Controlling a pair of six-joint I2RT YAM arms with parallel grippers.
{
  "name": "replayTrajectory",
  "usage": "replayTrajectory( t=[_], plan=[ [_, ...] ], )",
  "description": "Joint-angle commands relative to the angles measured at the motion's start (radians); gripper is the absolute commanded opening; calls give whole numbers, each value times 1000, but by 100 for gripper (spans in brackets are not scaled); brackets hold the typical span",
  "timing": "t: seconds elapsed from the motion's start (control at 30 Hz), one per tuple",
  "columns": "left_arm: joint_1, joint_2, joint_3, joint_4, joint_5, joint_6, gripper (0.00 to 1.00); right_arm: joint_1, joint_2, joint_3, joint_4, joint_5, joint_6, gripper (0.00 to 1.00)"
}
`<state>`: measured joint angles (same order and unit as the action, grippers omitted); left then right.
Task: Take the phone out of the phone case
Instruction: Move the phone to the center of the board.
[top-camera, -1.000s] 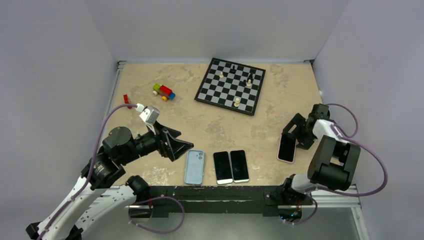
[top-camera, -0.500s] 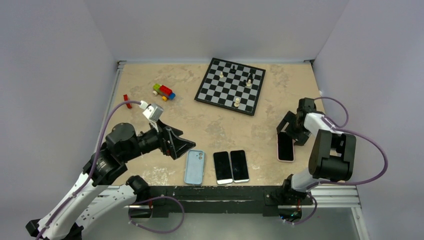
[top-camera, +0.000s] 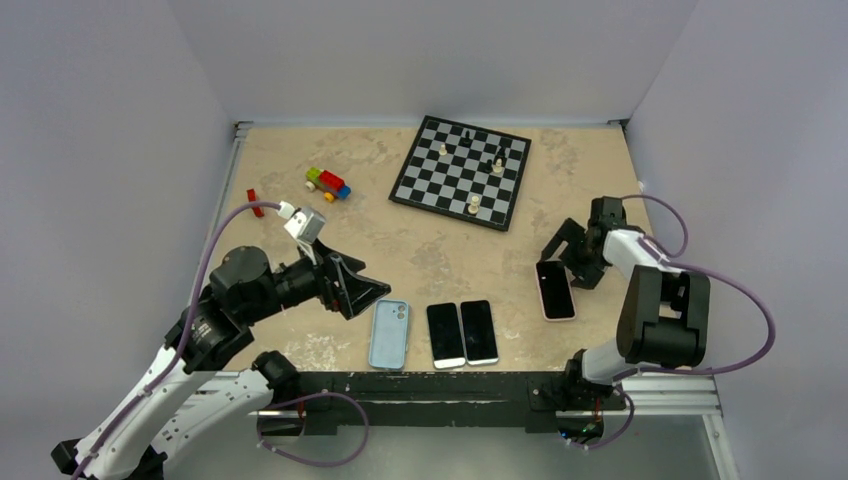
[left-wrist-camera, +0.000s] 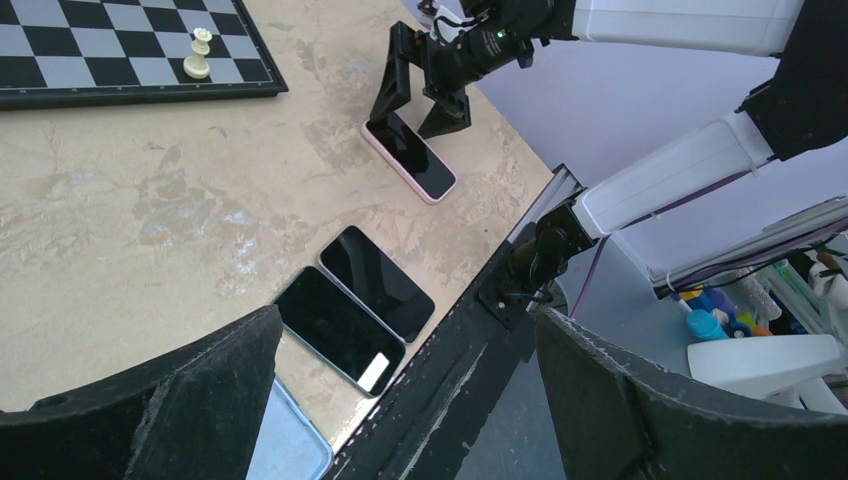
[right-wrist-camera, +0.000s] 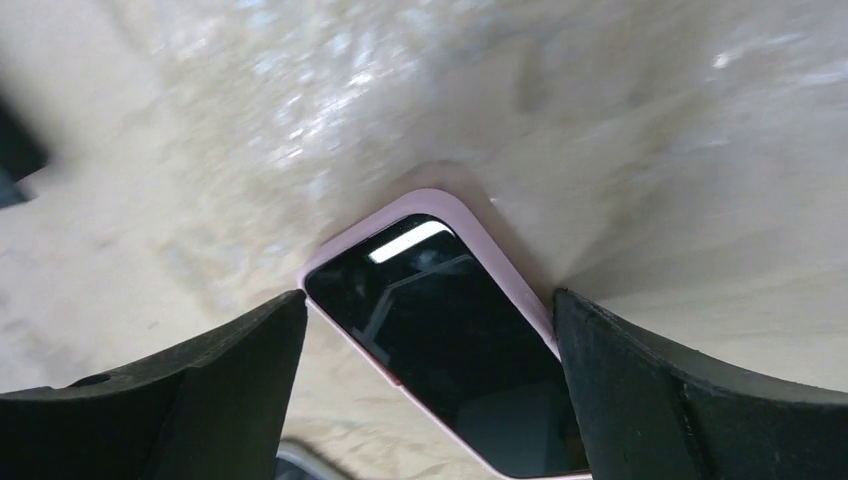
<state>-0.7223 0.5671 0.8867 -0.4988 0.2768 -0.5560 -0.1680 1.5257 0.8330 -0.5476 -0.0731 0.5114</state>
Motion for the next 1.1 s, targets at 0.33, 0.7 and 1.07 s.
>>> replayTrajectory(
  t=[0.33, 0.7, 1.07],
  plan=[
    [0, -29, 23, 13, -10, 10, 100, 35, -30, -45, -68, -72, 56, 97],
    [1, -53, 5, 13, -9, 3, 100, 45, -150, -193, -75, -93, 122, 98],
    [1, -36, 4, 36, 5, -11, 100, 159, -164, -147, -110, -60, 114, 98]
  ],
)
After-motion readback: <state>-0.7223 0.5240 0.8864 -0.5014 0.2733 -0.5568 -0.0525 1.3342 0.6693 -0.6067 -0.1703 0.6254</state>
